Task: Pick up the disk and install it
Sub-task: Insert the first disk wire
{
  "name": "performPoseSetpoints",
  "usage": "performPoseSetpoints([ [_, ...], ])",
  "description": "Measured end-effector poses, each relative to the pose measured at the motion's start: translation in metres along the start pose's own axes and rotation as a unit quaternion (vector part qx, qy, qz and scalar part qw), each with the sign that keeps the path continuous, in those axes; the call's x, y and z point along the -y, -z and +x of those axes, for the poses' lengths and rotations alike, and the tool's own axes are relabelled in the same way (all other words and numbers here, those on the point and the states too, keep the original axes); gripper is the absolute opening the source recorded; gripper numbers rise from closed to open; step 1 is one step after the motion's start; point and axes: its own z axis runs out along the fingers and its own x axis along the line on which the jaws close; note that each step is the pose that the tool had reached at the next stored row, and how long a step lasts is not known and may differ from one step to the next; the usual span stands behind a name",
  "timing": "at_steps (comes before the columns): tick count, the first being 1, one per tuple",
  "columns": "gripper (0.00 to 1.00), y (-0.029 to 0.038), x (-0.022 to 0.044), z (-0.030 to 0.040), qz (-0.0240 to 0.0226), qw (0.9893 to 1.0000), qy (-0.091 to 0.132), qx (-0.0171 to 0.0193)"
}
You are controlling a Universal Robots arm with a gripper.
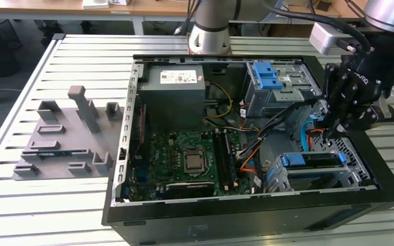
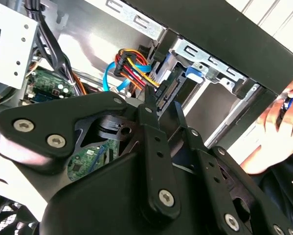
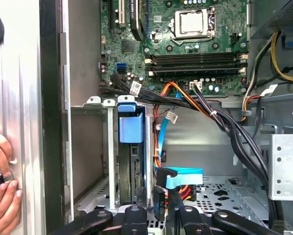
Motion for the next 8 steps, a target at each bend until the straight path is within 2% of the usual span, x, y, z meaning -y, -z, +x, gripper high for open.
performPoseSetpoints([
  [2,0.31,-0.0010,0.0000,-0.0006,0.0000,1.0000,0.000,-0.0016],
  [8,0.31,-0.0033,0.0004,-0.0020,0.0000,1.0000,0.000,-0.0028],
])
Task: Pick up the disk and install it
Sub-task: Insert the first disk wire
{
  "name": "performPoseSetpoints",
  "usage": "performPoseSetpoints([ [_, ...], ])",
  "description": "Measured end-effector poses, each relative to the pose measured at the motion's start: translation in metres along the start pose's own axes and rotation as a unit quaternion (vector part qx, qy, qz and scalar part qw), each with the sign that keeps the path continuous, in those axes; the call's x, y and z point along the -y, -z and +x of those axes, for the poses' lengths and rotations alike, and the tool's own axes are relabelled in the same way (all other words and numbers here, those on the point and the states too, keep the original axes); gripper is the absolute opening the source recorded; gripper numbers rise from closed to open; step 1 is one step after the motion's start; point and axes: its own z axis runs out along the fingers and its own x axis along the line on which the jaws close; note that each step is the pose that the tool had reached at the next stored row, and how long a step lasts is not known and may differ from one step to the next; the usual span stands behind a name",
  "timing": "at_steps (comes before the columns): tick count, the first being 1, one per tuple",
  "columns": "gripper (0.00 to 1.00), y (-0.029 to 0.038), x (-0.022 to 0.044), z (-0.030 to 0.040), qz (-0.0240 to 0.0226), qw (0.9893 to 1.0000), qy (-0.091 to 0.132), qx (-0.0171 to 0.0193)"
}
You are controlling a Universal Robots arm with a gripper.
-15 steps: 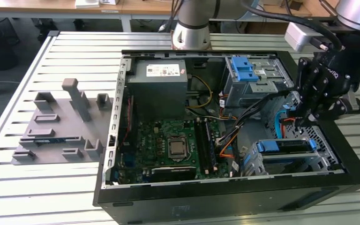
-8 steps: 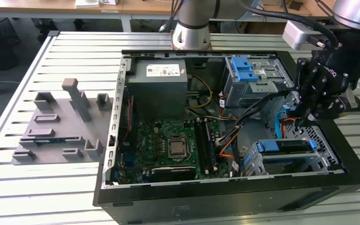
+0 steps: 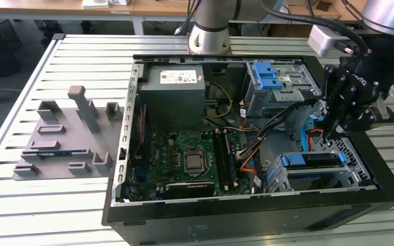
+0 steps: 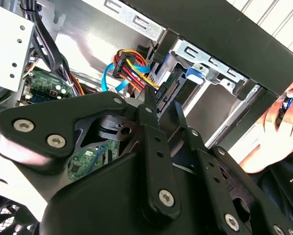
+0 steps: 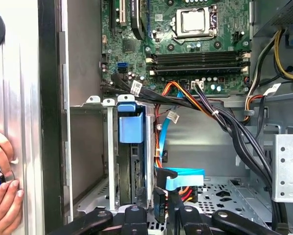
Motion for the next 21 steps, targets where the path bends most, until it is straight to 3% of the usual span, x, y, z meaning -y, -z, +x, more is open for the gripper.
performPoseSetpoints([
  [2,0.29,-0.0007,0.0002,-0.0003,0.0000,1.0000,0.000,-0.0001],
  [5,0.17,-0.0016,0.0003,-0.0005,0.0000,1.0000,0.000,-0.0001],
  [8,0.16,-0.0020,0.0003,-0.0005,-0.0001,1.0000,0.000,0.0011],
  [12,0.16,-0.0032,0.0003,0.0001,-0.0005,0.9999,0.000,0.0152],
  [13,0.16,-0.0039,0.0003,0.0008,-0.0005,0.9999,0.000,0.0170],
  [19,0.16,-0.0101,0.0005,0.0126,-0.0007,0.9998,0.000,0.0217],
  [21,0.16,-0.0106,0.0004,0.0130,-0.0007,0.9998,0.000,0.0219],
])
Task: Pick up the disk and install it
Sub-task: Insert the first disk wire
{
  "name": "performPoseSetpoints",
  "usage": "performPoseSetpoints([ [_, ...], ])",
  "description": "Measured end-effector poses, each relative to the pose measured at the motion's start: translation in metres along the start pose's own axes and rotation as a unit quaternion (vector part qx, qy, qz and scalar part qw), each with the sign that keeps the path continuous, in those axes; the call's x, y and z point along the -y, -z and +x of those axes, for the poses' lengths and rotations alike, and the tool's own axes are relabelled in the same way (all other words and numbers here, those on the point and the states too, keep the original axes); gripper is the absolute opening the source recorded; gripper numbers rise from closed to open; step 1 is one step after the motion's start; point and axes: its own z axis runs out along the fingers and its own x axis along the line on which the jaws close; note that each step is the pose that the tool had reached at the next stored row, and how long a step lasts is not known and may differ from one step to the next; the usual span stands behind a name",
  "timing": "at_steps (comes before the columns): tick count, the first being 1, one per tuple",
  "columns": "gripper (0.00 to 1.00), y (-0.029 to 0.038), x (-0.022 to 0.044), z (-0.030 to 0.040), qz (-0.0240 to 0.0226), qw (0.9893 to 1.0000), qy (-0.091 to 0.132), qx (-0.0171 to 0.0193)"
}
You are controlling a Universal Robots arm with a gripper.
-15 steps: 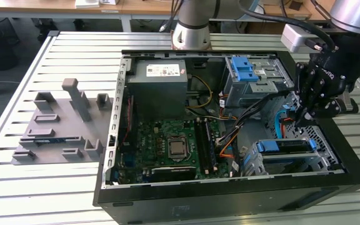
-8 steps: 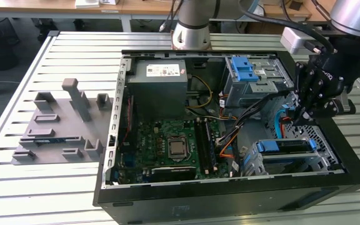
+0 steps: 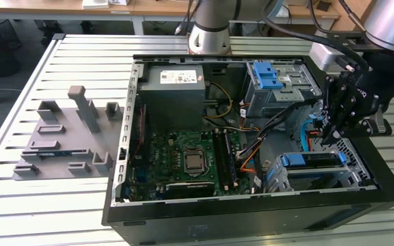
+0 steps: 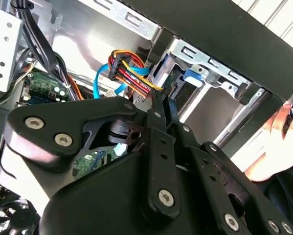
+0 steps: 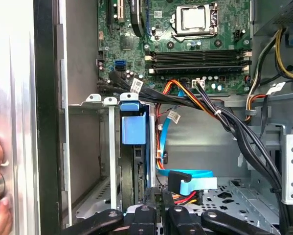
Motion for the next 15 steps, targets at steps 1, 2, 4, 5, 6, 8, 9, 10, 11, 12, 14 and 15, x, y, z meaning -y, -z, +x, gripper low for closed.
performPoseSetpoints([
  [1,0.16,0.0000,0.0000,0.0000,0.0000,1.0000,0.000,-0.0001],
  [2,0.16,-0.0001,-0.0001,0.0000,0.0000,1.0000,0.000,-0.0002],
  [4,0.16,-0.0011,-0.0004,0.0003,-0.0003,1.0000,0.000,0.0000],
  [5,0.16,-0.0016,-0.0006,0.0010,-0.0005,1.0000,0.000,-0.0001],
  [6,0.16,-0.0022,-0.0010,0.0016,-0.0007,1.0000,0.000,-0.0001],
  [8,0.16,-0.0045,-0.0025,0.0040,-0.0010,1.0000,0.000,0.0000],
  [9,0.16,-0.0052,-0.0028,0.0047,-0.0011,1.0000,0.000,-0.0001],
  [10,0.16,-0.0061,-0.0029,0.0056,-0.0013,1.0000,0.000,-0.0001],
  [11,0.16,-0.0070,-0.0029,0.0069,-0.0016,1.0000,0.000,-0.0001],
  [12,0.16,-0.0079,-0.0030,0.0085,-0.0020,1.0000,0.000,-0.0001],
  [14,0.16,-0.0093,-0.0029,0.0110,-0.0024,1.0000,0.000,-0.0001],
  [15,0.16,-0.0095,-0.0029,0.0115,-0.0024,1.0000,0.000,-0.0001],
])
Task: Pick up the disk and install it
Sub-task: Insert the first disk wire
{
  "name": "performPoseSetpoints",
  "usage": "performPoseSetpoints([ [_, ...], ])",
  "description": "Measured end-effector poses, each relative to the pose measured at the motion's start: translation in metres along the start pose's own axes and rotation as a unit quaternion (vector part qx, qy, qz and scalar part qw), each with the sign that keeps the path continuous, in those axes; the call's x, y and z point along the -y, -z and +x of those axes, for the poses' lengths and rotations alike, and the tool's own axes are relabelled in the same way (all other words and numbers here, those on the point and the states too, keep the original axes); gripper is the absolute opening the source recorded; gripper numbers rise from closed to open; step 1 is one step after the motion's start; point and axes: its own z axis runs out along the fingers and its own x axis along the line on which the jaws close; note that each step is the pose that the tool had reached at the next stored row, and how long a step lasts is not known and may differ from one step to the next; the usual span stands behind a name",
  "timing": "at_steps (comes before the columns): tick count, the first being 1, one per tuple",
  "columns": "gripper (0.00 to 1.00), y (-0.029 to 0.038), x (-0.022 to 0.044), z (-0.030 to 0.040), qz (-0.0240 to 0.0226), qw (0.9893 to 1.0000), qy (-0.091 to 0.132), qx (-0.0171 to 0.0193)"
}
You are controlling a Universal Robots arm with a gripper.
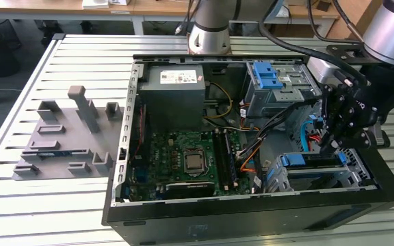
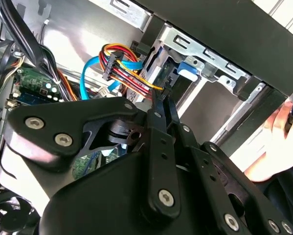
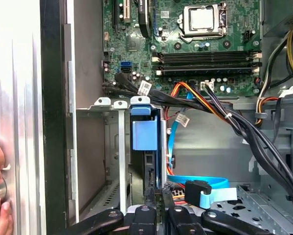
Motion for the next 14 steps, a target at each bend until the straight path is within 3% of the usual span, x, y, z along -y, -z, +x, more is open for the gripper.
performPoseSetpoints([
  [14,0.16,-0.0037,0.0000,0.0012,-0.0007,1.0000,-0.005,-0.0001],
])
